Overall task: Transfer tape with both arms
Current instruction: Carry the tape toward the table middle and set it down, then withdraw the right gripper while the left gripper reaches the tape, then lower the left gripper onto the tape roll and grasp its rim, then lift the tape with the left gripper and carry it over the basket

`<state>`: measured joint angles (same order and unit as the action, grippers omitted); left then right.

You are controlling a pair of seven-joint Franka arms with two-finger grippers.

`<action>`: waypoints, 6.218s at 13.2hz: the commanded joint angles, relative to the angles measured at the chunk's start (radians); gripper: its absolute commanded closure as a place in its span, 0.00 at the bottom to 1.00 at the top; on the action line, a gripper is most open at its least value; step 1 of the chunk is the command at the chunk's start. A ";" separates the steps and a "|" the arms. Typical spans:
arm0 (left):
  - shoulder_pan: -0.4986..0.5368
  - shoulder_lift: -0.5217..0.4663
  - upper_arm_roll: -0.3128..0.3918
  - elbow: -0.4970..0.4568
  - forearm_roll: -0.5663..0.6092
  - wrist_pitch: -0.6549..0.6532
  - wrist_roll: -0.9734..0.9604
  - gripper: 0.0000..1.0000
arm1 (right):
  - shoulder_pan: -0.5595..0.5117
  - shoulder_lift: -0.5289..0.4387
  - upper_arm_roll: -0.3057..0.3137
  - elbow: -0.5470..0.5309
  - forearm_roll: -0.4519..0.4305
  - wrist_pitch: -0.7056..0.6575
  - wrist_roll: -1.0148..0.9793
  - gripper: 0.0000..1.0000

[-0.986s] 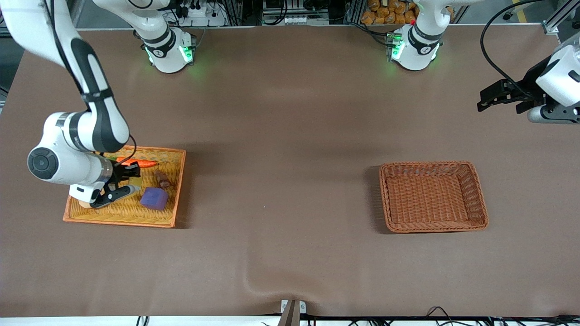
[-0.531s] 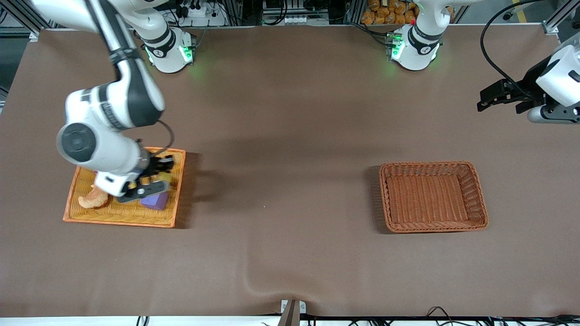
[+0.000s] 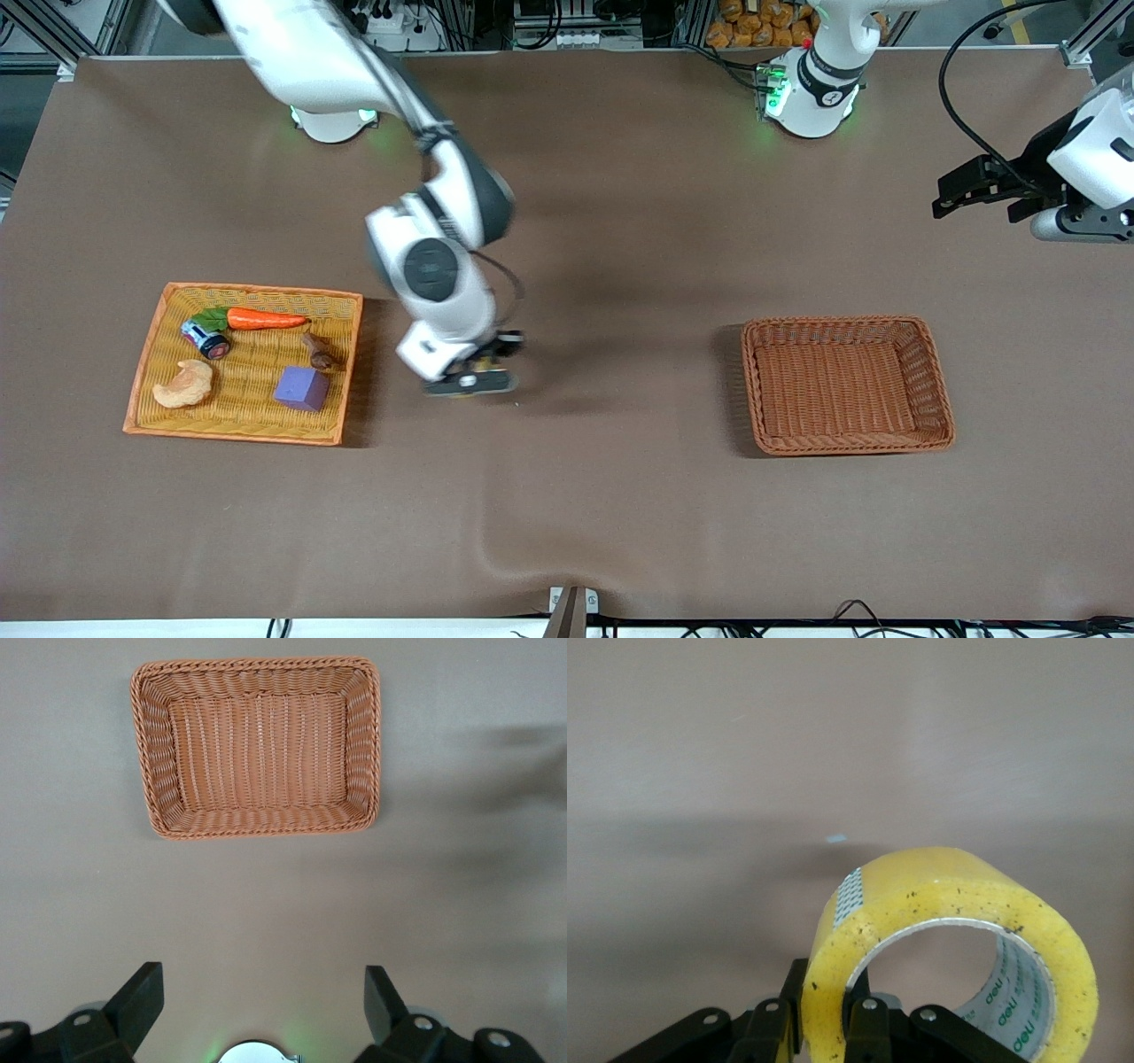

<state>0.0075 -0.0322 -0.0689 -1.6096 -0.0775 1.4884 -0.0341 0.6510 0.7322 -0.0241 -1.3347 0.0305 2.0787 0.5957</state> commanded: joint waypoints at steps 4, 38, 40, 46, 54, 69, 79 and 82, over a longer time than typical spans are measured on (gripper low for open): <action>0.012 -0.002 -0.002 0.004 -0.030 -0.011 0.016 0.00 | 0.124 0.245 -0.051 0.203 -0.011 0.110 0.283 1.00; -0.710 0.733 0.012 0.228 0.183 0.631 -1.465 0.00 | -0.545 -0.686 -0.148 -0.196 -0.066 -0.511 -0.620 0.00; -0.735 0.768 0.014 0.228 0.188 0.680 -1.538 0.00 | -0.548 -0.685 -0.149 -0.195 -0.052 -0.514 -0.614 0.00; -0.816 0.854 0.085 0.229 0.191 0.832 -1.766 0.00 | -0.548 -0.680 -0.149 -0.187 -0.052 -0.549 -0.620 0.00; -0.899 0.902 0.152 0.229 0.202 0.868 -1.915 1.00 | -0.571 -0.686 -0.149 -0.198 -0.009 -0.508 -0.620 0.00; -0.733 0.478 0.144 -0.033 0.248 0.668 -1.337 1.00 | -0.567 -0.682 -0.145 -0.182 -0.035 -0.513 -0.639 0.00; -0.321 0.343 0.144 -0.159 0.179 0.498 -0.425 1.00 | -0.568 -0.682 -0.145 -0.187 -0.035 -0.519 -0.666 0.00; -0.200 0.373 0.144 -0.159 0.157 0.510 -0.226 1.00 | -0.568 -0.680 -0.145 -0.190 -0.035 -0.517 -0.665 0.00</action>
<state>-0.2491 0.3378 0.0859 -1.7667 0.1162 1.9999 -0.3661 0.0935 0.0428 -0.1782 -1.5401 0.0060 1.5753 -0.0582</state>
